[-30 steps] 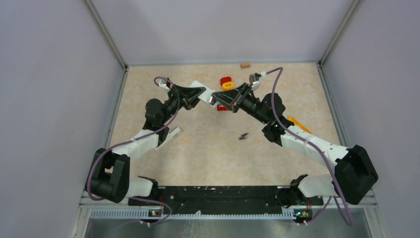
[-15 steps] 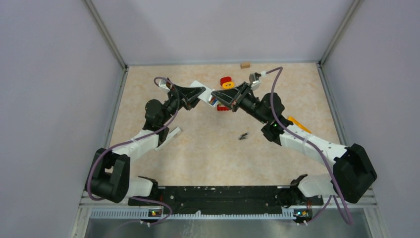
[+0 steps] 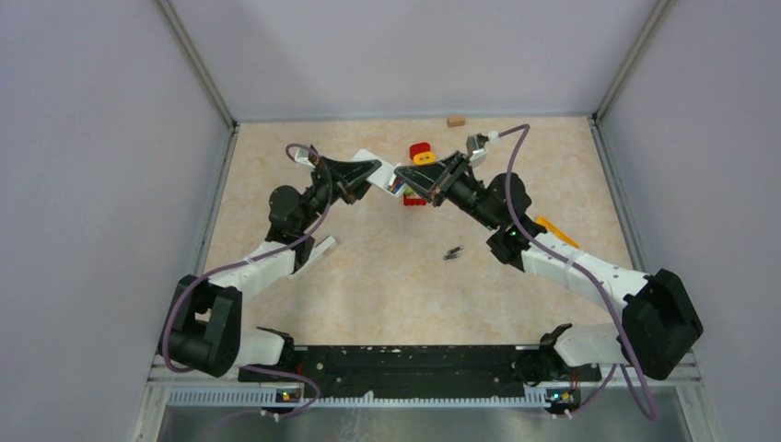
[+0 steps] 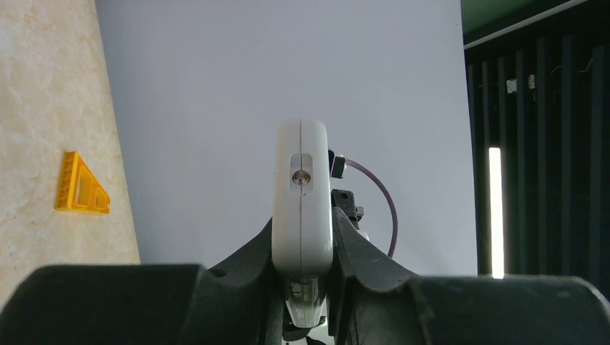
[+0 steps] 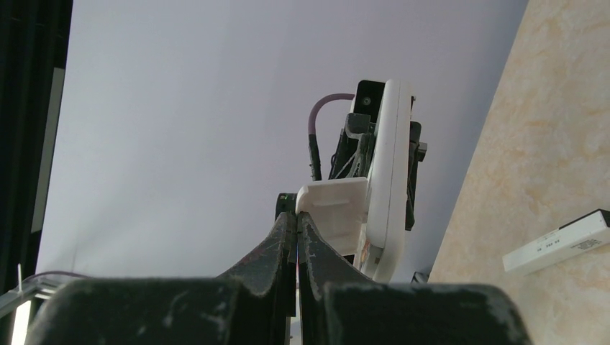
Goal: Load the batteries into the remote control
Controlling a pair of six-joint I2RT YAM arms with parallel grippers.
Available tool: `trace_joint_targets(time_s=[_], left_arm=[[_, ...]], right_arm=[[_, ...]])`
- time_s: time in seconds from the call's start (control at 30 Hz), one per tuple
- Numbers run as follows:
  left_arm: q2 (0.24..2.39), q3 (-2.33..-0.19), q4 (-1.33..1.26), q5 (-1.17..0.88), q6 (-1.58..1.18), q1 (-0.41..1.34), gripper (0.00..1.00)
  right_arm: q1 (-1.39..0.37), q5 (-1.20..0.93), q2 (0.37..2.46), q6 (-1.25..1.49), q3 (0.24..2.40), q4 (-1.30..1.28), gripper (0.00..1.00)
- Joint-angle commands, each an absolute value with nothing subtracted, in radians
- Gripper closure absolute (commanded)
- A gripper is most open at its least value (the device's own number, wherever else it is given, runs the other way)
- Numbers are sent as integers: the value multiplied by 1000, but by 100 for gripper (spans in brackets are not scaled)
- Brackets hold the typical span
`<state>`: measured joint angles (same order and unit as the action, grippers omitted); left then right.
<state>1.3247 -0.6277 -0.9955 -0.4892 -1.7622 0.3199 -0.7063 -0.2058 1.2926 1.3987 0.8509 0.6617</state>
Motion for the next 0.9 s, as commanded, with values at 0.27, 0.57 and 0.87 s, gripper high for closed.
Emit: trace_joint_targets(time_s=[0.27,0.57,0.87], left_arm=[[1316,-638,-1147,-507,-1810,322,100],[1320,-648,-1133,-496,-1795,322,100],[1318,-658,-1096,-491,-1761,322,100]], right_arm=[[-716,-188,1265,1364,853,631,100],[-716,-182,1219,1368,835,513,97],[-717,-187,1202,1416,825,455,88]])
